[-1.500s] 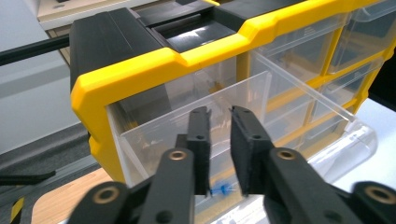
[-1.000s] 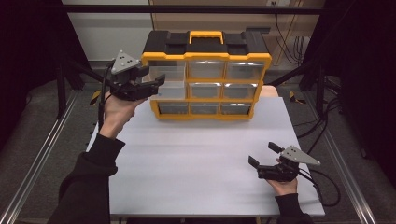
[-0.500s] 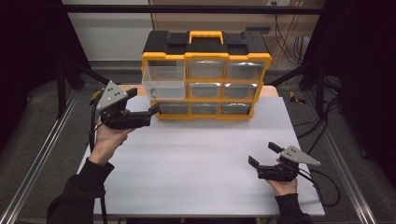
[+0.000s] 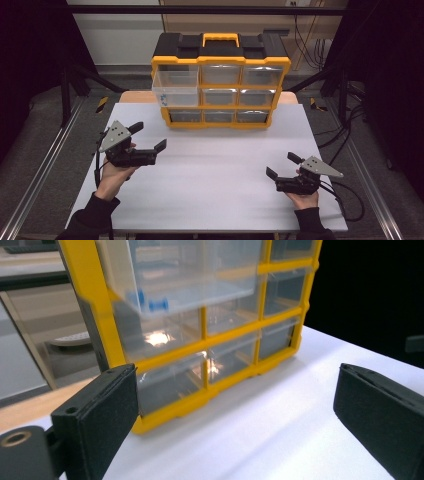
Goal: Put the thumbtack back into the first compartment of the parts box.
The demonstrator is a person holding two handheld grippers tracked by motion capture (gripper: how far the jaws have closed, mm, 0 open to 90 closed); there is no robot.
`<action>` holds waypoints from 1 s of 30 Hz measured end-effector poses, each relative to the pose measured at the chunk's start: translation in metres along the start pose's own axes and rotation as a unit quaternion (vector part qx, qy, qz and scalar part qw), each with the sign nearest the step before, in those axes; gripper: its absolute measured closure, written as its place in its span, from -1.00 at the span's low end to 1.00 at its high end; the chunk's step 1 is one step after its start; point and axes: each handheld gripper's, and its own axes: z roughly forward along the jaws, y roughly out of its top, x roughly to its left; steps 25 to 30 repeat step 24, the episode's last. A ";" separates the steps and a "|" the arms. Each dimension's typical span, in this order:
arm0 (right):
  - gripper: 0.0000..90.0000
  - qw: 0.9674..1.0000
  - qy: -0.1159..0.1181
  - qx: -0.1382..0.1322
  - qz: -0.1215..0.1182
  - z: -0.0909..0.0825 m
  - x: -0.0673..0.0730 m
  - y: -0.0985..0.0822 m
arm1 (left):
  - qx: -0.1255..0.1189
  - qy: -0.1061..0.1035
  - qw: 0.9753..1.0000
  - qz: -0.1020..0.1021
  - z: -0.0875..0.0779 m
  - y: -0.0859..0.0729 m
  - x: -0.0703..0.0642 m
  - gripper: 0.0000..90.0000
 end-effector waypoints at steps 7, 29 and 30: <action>-0.99 1.000 -0.004 0.000 -0.006 0.000 -0.001 0.000 | 0.006 -0.005 1.000 -0.003 -0.008 -0.041 -0.001 -0.94; -0.99 1.000 -0.005 -0.001 -0.018 0.000 -0.002 -0.001 | 0.004 -0.004 1.000 -0.019 -0.015 -0.076 0.006 -0.94; -0.99 1.000 -0.005 -0.001 -0.018 0.000 -0.002 -0.001 | 0.004 -0.004 1.000 -0.019 -0.015 -0.076 0.006 -0.94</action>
